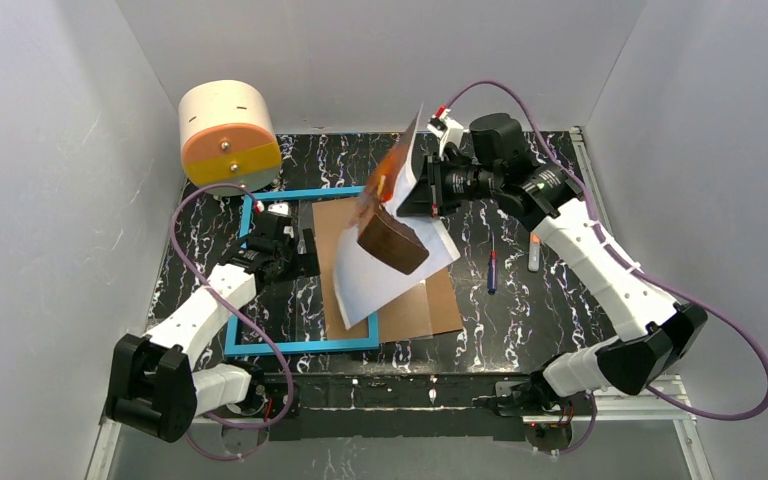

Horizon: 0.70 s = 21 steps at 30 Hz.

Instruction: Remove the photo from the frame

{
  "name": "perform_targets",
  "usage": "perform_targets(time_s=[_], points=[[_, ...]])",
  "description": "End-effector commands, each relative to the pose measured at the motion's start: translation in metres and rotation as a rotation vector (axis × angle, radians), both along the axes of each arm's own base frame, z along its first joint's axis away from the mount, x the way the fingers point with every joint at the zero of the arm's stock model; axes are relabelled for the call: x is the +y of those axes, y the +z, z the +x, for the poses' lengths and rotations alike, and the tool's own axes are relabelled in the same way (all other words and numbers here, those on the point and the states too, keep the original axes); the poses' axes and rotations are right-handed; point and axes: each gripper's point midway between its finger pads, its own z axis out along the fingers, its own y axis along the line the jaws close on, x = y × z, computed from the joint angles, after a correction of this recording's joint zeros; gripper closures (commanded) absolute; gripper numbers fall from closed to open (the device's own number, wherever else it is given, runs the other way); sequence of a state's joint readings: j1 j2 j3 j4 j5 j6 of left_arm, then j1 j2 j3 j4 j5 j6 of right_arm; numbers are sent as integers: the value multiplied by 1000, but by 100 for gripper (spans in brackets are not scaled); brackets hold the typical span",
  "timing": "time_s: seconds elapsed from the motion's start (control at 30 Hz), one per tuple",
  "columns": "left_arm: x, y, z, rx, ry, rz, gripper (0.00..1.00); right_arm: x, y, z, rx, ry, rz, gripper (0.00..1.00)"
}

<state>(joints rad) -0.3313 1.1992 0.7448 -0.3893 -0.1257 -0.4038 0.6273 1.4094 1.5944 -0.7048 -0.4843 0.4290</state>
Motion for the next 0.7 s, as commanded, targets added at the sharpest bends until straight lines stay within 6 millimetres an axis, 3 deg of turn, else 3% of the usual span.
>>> perform_targets(time_s=[0.0, 0.07, 0.13, 0.23, 0.33, 0.43, 0.67], points=[[20, 10, -3, -44, 75, 69, 2, 12, 74, -9, -131, 49, 261, 99], [23, 13, -3, -53, 90, 81, 2, 9, 73, -6, -136, 6, 276, 99], [25, 14, -3, -58, 98, 85, 2, 3, 51, 4, -103, -78, 232, 99], [25, 14, -3, -59, 100, 88, 2, -13, -3, 15, 29, -210, 133, 99], [26, 15, -3, -59, 104, 91, 2, -29, -59, 14, 201, -315, 109, 99], [27, 15, -3, -62, 105, 92, 2, -38, -91, 8, 304, -379, 152, 99], [24, 14, -3, -54, 97, 82, 2, -65, -141, 10, 481, -462, 191, 99]])
